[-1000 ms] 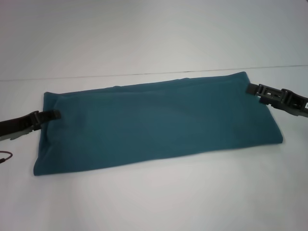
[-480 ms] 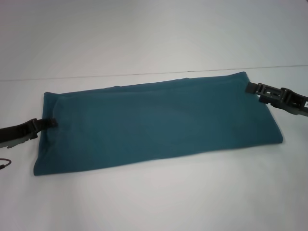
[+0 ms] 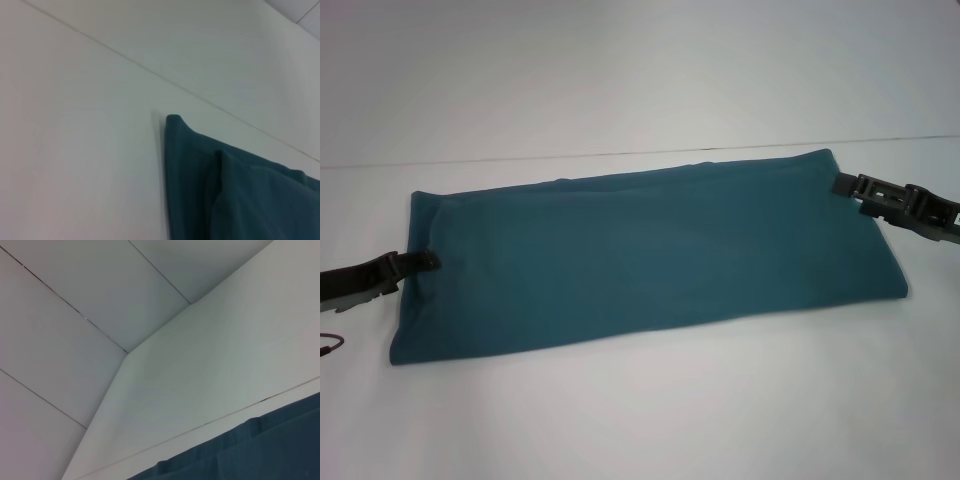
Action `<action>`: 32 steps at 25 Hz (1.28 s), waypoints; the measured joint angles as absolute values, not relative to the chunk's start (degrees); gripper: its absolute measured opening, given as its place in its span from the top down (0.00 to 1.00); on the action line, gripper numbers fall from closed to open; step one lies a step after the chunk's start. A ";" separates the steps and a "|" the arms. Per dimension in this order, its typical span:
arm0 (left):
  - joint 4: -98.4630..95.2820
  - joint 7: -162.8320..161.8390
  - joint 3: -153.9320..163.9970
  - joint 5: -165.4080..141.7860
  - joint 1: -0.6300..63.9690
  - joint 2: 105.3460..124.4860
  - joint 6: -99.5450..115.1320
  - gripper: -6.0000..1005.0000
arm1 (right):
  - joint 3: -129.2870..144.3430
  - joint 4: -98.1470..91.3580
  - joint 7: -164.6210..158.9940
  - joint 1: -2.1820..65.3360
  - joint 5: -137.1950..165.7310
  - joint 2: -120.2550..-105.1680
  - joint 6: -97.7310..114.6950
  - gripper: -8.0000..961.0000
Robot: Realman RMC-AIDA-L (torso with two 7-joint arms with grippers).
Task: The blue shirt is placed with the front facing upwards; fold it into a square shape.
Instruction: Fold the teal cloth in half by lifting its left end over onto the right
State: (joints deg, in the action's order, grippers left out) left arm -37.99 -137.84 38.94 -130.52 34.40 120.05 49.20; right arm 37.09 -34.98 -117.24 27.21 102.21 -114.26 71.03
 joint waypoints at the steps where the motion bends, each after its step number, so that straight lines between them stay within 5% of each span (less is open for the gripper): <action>1: -37.84 -137.82 38.94 -130.53 34.42 120.06 49.05 0.22 | 37.08 -34.98 -117.24 27.21 102.21 -114.26 71.05 0.02; 32: -36.16 -137.65 40.52 -130.79 34.64 120.06 46.61 0.22 | 37.09 -34.87 -117.24 26.96 102.43 -114.44 71.01 0.02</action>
